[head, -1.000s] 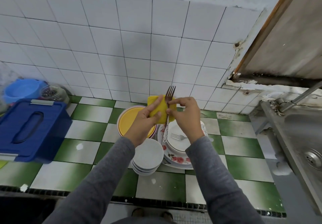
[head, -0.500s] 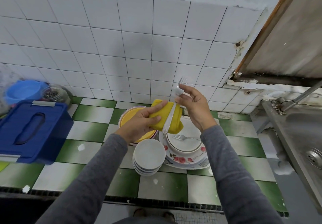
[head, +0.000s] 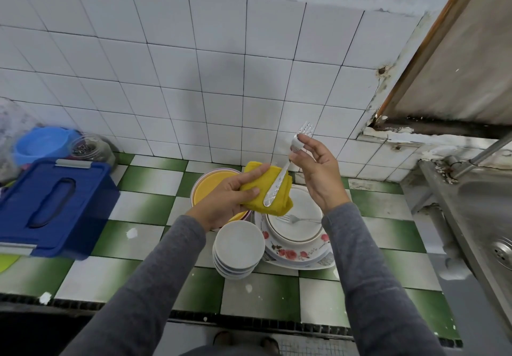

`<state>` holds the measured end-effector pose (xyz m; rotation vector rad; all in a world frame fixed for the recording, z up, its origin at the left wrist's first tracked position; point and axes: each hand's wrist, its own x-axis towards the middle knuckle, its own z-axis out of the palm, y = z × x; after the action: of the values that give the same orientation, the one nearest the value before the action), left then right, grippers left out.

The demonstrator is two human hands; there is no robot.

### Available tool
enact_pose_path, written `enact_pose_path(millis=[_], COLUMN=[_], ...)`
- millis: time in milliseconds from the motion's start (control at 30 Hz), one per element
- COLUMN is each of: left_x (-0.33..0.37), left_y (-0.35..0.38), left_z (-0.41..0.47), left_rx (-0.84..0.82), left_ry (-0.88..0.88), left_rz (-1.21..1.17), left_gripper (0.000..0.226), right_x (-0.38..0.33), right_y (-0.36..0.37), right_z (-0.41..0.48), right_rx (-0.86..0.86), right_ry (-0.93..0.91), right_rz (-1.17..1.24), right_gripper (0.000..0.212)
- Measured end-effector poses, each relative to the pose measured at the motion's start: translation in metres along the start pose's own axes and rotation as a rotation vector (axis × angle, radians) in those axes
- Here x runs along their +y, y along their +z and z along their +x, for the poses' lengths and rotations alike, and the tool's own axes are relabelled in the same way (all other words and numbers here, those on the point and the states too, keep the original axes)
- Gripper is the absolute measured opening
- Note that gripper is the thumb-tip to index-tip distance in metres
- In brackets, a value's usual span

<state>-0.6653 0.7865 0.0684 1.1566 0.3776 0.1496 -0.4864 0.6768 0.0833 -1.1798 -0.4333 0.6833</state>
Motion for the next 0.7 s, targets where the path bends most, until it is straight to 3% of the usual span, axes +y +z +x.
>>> enact_pose_path(millis=[200, 400, 567, 700], left_x=[0.004, 0.000, -0.002, -0.005], left_y=[0.001, -0.001, 0.013, 0.018], left_z=[0.000, -0.002, 0.006, 0.007], left_rx=[-0.031, -0.022, 0.136, 0.167], left_ry=[-0.026, -0.040, 0.053, 0.076], left_rz=[0.007, 0.060, 0.184, 0.203], left_gripper=[0.049, 0.049, 0.049, 0.051], right_x=[0.005, 0.000, -0.004, -0.008], right_y=[0.006, 0.002, 0.008, 0.015], right_z=[-0.009, -0.003, -0.007, -0.006], right_rx=[-0.142, -0.023, -0.050, -0.034], right_ry=[0.071, 0.053, 0.077, -0.070], right_rz=[-0.072, -0.047, -0.413, -0.735], right_gripper=[0.046, 0.048, 0.052, 0.051])
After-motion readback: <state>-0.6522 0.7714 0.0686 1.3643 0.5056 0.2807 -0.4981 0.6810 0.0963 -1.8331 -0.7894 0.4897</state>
